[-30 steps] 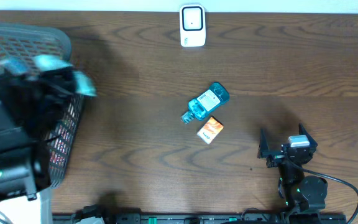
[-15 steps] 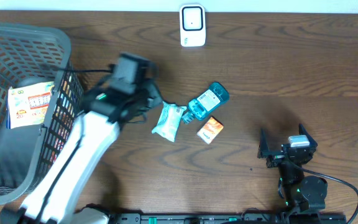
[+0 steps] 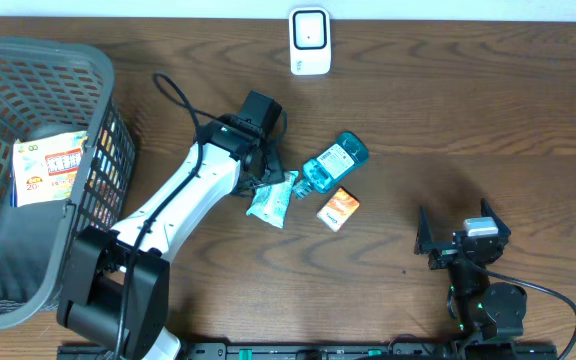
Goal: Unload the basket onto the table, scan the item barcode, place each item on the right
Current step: 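Carry the wipes pack out and drop it next to the box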
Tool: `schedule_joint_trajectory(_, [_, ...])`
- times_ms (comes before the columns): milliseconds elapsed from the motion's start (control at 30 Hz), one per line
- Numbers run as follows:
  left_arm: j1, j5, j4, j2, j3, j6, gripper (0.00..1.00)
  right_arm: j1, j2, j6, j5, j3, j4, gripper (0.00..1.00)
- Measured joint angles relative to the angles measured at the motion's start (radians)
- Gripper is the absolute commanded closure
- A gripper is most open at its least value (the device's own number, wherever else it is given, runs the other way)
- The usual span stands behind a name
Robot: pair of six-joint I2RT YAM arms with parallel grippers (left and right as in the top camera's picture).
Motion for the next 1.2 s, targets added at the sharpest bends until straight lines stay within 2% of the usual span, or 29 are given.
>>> schedule_joint_trajectory(133, [0.000, -0.002, 0.002, 0.000, -0.020, 0.307, 0.10, 0.000, 0.000, 0.000, 0.000, 0.000, 0.000, 0.01])
schedule_joint_trajectory(333, [0.001, 0.097, 0.026, 0.000, -0.096, 0.512, 0.10, 0.000, 0.000, 0.000, 0.000, 0.000, 0.000, 0.01])
schedule_joint_trajectory(467, [0.000, 0.193, 0.125, -0.001, -0.164, 0.595, 0.11, 0.000, 0.000, 0.000, 0.000, 0.000, 0.000, 0.01])
schedule_joint_trajectory(533, [0.000, 0.213, 0.172, 0.000, -0.204, 0.614, 0.20, 0.000, 0.000, 0.000, 0.000, 0.000, 0.000, 0.01])
schedule_joint_trajectory(733, [0.000, 0.236, 0.241, 0.000, -0.281, 0.643, 0.53, 0.000, 0.000, 0.000, 0.000, 0.000, 0.000, 0.01])
schedule_joint_trajectory(800, [0.000, 0.239, 0.246, 0.000, -0.289, 0.644, 0.86, 0.000, 0.000, 0.000, 0.000, 0.000, 0.000, 0.01])
schedule_joint_trajectory(833, [0.000, 0.240, 0.249, 0.000, -0.290, 0.633, 0.92, 0.000, 0.000, 0.000, 0.000, 0.000, 0.000, 0.01])
schedule_joint_trajectory(1033, [-0.001, 0.268, 0.373, 0.000, -0.295, 0.502, 0.92, 0.000, 0.000, 0.000, 0.000, 0.000, 0.000, 0.01])
schedule_joint_trajectory(1200, [-0.023, 0.349, 0.459, 0.000, -0.295, 0.443, 0.92, 0.000, 0.000, 0.000, 0.000, 0.000, 0.000, 0.01])
